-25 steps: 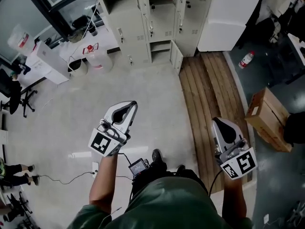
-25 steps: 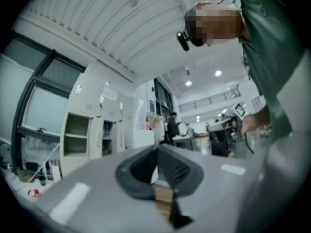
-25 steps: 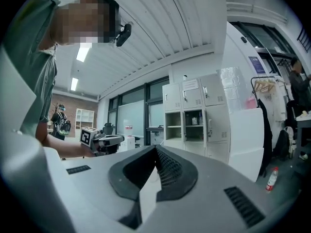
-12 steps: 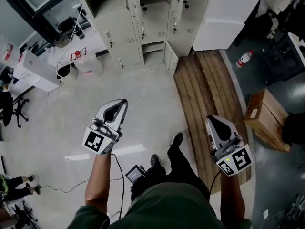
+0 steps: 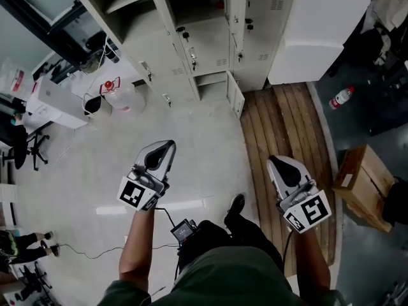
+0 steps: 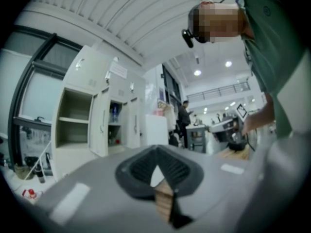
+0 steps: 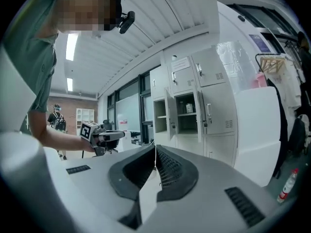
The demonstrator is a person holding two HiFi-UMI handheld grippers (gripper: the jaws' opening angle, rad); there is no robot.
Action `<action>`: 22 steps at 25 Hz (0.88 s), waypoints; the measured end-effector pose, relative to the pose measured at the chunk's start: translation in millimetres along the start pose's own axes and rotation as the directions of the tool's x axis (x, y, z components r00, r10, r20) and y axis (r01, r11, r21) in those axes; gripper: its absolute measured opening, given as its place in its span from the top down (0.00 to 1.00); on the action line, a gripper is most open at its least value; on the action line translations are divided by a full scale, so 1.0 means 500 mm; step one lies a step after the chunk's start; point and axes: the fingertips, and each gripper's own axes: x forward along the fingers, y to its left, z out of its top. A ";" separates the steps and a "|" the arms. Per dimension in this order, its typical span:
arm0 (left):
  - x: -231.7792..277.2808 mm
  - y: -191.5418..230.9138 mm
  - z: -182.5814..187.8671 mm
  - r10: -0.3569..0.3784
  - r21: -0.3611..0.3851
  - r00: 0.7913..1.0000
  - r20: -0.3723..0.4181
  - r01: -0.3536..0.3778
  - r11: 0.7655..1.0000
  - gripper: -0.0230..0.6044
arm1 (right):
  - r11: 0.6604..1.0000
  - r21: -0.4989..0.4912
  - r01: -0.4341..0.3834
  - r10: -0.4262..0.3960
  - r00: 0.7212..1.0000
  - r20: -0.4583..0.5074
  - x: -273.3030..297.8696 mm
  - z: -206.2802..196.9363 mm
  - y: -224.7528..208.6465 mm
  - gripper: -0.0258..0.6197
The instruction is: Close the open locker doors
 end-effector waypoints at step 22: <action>0.272 0.228 -0.243 -0.031 -0.108 0.997 -0.067 0.024 0.994 0.96 | 1.000 0.026 -0.004 0.006 0.996 -0.084 0.375 -0.185 -0.271 0.95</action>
